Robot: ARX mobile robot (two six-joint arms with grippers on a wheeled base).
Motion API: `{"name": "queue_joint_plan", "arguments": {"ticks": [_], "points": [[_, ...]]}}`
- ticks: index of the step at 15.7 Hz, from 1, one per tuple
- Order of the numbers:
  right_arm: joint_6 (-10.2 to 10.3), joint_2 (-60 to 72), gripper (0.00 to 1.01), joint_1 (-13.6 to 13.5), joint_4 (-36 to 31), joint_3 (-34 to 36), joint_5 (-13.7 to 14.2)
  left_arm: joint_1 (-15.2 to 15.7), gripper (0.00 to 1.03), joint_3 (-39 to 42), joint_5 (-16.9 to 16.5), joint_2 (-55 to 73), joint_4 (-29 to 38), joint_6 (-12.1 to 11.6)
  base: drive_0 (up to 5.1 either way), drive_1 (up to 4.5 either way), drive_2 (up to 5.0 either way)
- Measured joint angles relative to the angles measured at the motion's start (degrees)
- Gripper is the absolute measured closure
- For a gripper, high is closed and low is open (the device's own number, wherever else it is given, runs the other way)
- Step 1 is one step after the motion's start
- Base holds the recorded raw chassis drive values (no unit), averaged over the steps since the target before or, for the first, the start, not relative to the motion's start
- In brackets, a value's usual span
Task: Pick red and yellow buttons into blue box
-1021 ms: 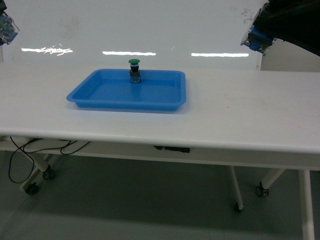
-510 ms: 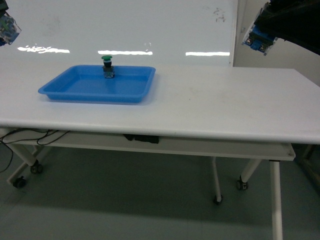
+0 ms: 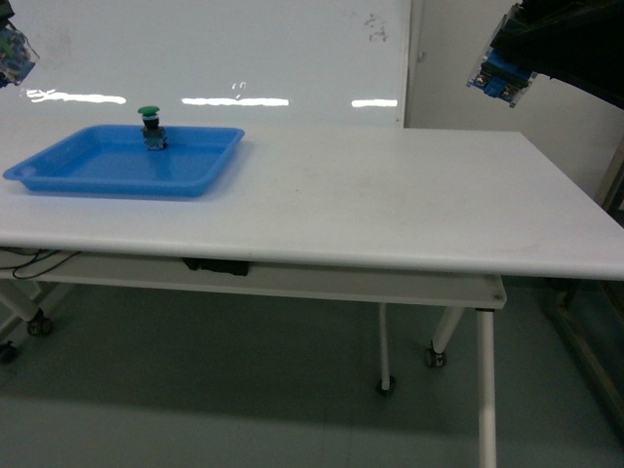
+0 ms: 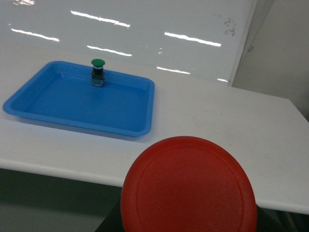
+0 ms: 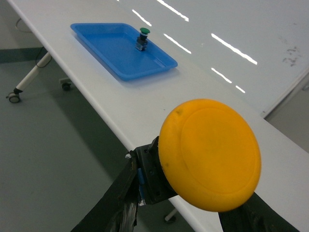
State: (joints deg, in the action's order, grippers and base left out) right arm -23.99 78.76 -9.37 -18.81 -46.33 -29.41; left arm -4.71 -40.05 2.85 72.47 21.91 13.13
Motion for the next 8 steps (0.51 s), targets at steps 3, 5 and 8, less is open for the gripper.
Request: {"name": "queue_joint_plan", "arguments": {"ticks": [3, 5, 8], "points": [[0.00, 0.00, 0.64, 0.00, 0.09, 0.00, 0.09, -0.02, 0.79, 0.02, -0.04, 0.00, -0.02, 0.00, 4.7, -2.28, -2.3], [0.00, 0.00, 0.64, 0.02, -0.07, 0.00, 0.13, -0.02, 0.79, 0.00, -0.07, 0.00, -0.11, 0.00, 4.8, -2.24, -2.2], [0.00, 0.00, 0.64, 0.00, -0.07, 0.00, 0.09, -0.02, 0.79, 0.00, -0.04, 0.00, -0.09, 0.00, 4.8, -2.21, -2.2]]}}
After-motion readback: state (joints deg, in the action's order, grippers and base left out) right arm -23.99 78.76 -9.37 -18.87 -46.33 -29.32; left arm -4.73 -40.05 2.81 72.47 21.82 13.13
